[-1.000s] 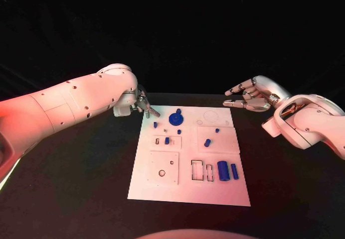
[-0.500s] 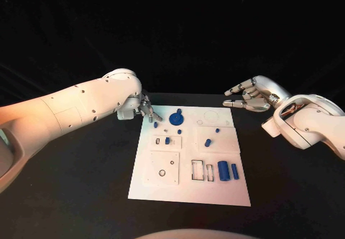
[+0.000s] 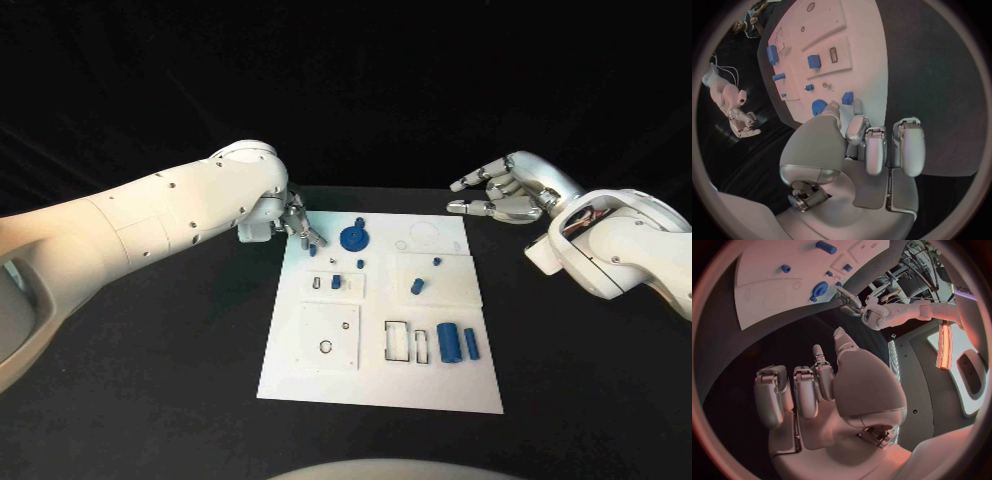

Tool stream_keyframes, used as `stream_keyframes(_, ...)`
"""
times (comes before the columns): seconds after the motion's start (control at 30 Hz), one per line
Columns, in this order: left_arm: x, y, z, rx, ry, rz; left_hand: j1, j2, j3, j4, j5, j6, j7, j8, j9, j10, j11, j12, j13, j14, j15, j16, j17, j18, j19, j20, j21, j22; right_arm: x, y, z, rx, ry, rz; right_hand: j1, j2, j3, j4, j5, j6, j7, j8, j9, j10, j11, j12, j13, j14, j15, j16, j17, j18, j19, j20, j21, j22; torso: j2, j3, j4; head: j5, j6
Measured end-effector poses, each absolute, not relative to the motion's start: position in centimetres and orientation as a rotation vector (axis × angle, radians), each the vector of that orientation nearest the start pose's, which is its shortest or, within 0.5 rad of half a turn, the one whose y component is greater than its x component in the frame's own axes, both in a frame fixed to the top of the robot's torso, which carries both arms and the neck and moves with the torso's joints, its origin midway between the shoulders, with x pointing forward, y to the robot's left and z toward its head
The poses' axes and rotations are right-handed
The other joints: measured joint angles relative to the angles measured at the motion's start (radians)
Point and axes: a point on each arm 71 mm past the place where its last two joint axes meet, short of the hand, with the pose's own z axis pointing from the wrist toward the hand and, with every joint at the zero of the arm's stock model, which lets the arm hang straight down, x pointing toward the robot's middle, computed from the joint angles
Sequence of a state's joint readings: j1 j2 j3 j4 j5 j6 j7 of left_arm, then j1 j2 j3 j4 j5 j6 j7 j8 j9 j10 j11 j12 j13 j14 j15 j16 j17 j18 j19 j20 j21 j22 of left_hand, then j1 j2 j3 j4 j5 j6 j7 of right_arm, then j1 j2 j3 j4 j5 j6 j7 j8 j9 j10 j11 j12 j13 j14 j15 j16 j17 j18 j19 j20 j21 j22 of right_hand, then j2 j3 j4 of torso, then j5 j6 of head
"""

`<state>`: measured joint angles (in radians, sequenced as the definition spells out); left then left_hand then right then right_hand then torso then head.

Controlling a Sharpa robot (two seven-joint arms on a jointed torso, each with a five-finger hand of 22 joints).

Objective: Assemble the parts on the task board

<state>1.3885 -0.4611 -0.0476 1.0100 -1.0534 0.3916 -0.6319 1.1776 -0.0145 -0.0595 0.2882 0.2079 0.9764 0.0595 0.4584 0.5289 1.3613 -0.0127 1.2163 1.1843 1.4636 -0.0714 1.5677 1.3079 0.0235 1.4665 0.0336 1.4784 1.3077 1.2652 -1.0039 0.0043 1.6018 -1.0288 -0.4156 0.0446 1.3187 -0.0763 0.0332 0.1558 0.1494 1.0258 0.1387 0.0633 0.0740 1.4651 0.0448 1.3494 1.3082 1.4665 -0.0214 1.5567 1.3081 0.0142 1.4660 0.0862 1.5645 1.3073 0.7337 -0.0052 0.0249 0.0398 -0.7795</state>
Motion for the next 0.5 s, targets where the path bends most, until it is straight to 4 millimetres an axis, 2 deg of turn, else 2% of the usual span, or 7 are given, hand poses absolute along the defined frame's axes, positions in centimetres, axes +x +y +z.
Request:
stream_keyframes(0.4, 58.0, 17.47, -16.27, -0.157, 2.376, -0.143, 0.016, 0.016, 0.003, -0.003, 0.0, 0.021, -0.008, 0.013, 0.005, 0.007, -0.007, 0.007, 0.006, 0.0, 0.0, 0.0, 0.0, 0.0, 0.0, 0.0, 0.0, 0.0, 48.48, -25.9, -12.37, 0.233, 1.515, 0.867, 0.0, 0.0, 0.0, 0.0, 0.0, 0.0, 0.0, 0.0, 0.0, 0.0, 0.0, 0.0, 0.0, 0.0, 0.0, 0.0, 0.0, 0.0, 0.0, 0.0, 0.0, 0.001, 0.0, 0.0, -0.0004, 0.001, -0.002)
stream_keyframes(0.5, 58.03, 17.57, -16.28, -0.161, 2.377, -0.143, 0.021, 0.01, 0.003, -0.003, 0.0, 0.021, -0.008, 0.013, 0.006, 0.007, -0.007, 0.007, 0.005, 0.0, 0.0, 0.0, 0.0, 0.0, 0.0, 0.0, 0.0, 0.0, 48.48, -25.9, -12.38, 0.233, 1.515, 0.867, 0.0, 0.0, 0.0, 0.0, 0.0, 0.0, 0.0, 0.0, 0.0, 0.0, 0.0, 0.0, 0.0, 0.0, 0.0, 0.0, 0.0, 0.0, 0.0, 0.0, 0.0, 0.001, 0.0, 0.0, -0.0004, 0.001, -0.002)
